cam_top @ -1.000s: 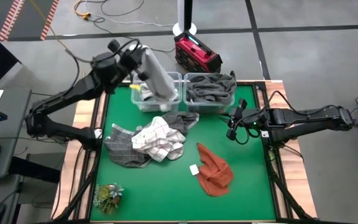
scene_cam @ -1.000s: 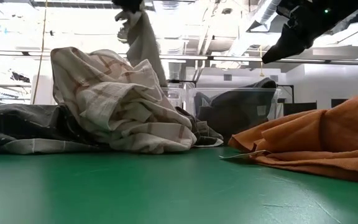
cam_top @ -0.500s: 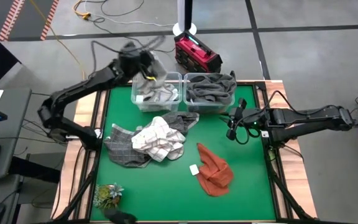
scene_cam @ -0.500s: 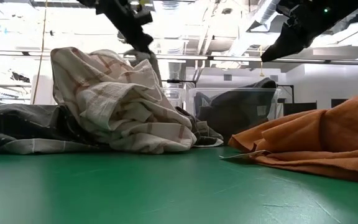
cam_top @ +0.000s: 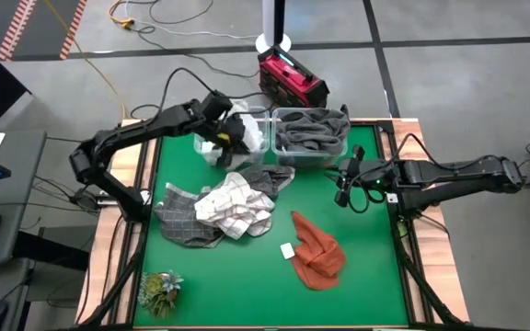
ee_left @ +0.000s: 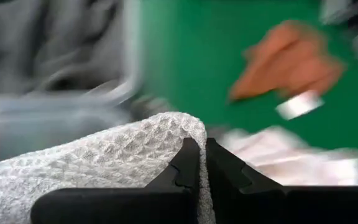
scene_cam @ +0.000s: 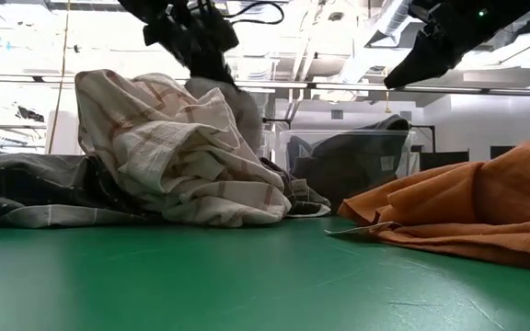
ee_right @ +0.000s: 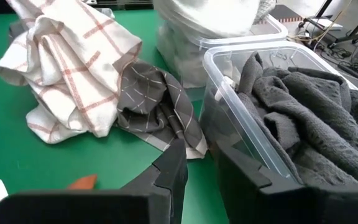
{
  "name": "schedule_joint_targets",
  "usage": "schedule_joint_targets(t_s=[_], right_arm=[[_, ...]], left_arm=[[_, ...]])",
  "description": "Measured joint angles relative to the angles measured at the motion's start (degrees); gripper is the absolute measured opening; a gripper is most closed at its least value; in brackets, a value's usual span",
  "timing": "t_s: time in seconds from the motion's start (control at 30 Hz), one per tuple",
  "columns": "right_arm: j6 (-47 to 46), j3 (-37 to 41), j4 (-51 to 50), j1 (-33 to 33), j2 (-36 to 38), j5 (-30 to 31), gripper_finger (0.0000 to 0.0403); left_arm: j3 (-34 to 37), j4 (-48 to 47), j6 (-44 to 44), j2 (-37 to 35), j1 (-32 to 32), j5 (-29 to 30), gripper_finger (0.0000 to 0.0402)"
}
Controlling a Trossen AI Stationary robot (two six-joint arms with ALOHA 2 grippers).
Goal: Sort towels by color in basket
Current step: Put the gray towel into the left transparent bin
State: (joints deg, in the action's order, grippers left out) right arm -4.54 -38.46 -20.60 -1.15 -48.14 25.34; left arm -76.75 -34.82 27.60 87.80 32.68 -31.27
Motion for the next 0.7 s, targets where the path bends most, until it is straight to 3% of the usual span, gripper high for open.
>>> schedule_joint_targets(t_s=[0.13, 0.27, 0.33, 0.53, 0.6, 0.7], right_arm=[[-0.1, 0.0, 0.13, 0.0, 0.0, -0.02, 0.0113], [-0.1, 0.0, 0.13, 0.0, 0.0, -0.02, 0.0113], [-0.08, 0.0, 0.15, 0.0, 0.0, -0.02, 0.0113], [0.07, 0.0, 0.1, 0.0, 0.0, -0.04, 0.0113], [0.16, 0.0, 0.1, -0.02, 0.0, -0.04, 0.0113], [0.38, 0.0, 0.1, 0.0, 0.0, -0.04, 0.0113]], left_arm=[[-2.49, 2.23, -3.96, -0.12, 1.04, -12.46, 0.0013], [-4.46, 7.03, -6.13, -0.16, 2.05, -12.34, 0.0013], [-4.52, 10.92, -7.48, -0.16, 2.61, -5.92, 0.0013], [-4.55, 13.22, -6.3, 1.99, 3.92, 23.39, 0.0013], [-4.55, 12.0, -6.4, 3.66, 4.46, 27.87, 0.0013], [-4.55, 8.35, -4.17, 6.57, 4.67, 28.57, 0.0013]])
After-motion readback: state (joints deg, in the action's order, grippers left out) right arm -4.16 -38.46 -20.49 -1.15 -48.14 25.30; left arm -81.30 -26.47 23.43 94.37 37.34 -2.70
